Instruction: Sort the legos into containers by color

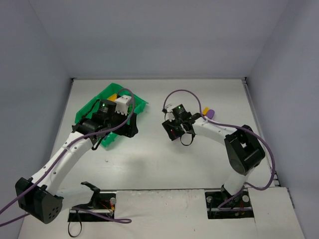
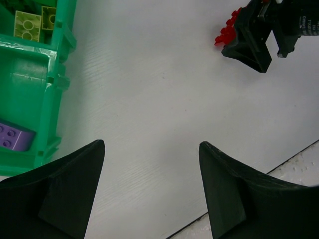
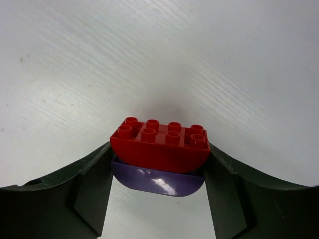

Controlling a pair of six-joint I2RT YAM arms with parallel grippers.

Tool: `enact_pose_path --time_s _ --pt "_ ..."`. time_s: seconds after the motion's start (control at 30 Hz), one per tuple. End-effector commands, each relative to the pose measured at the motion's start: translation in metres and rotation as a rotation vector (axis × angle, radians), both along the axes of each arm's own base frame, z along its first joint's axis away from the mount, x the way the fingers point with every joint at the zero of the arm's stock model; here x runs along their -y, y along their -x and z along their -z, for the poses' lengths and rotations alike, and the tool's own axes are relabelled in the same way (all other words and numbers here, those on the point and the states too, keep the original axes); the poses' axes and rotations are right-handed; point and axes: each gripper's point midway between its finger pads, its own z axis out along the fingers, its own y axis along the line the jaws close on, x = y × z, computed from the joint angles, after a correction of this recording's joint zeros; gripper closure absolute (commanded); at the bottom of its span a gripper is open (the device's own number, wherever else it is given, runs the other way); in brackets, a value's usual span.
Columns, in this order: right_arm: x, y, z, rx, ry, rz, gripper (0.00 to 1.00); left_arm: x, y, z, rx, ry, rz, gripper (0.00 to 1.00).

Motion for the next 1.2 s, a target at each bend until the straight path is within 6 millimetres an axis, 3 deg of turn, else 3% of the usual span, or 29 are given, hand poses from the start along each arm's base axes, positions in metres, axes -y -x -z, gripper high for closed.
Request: enact_pose_path --time_s 0.0,0.3,0.4,0.57,0.67,0.73,0.77,0.83,0.87,1.0,1.17 --pt "-0.012 0.004 -0.012 0.050 -0.013 -0.239 0.39 0.006 0.002 -0.022 0.058 0.045 0.047 0.30" --pt "-0.042 0.033 0.004 -0.022 -0.033 -0.390 0.06 0.007 0.017 -0.005 -0.007 0.072 0.051 0.30" --pt "-0.042 0.030 -0.009 0.010 -0.047 -0.349 0.04 0.008 0.020 -0.007 -0.010 0.081 0.052 0.30" --pt "-0.033 0.013 -0.068 0.147 -0.110 -0.197 0.00 0.008 0.020 -0.012 -0.004 0.096 0.042 0.30" --pt "-0.024 0.007 -0.096 0.199 -0.155 -0.063 0.00 0.009 0.019 -0.014 -0.008 0.106 0.027 0.30" --pt "-0.010 0.003 -0.108 0.195 -0.209 0.095 0.15 0.011 0.018 -0.013 -0.024 0.114 0.022 0.30" --pt "-0.003 0.003 -0.106 0.186 -0.219 0.147 0.32 0.014 0.015 -0.013 -0.031 0.126 0.019 0.30" --pt "0.017 0.000 -0.111 0.163 -0.289 0.314 0.46 0.021 0.016 -0.013 -0.047 0.155 0.039 0.30" --pt "0.026 0.004 -0.103 0.132 -0.305 0.358 0.50 0.027 0.014 -0.011 -0.061 0.175 0.037 0.30" --pt "0.042 0.015 -0.098 0.054 -0.415 0.490 0.52 0.055 0.013 -0.009 -0.105 0.223 0.084 0.32" --pt "0.035 0.029 -0.096 -0.041 -0.507 0.578 0.32 0.080 0.004 -0.001 -0.147 0.227 0.107 0.34"
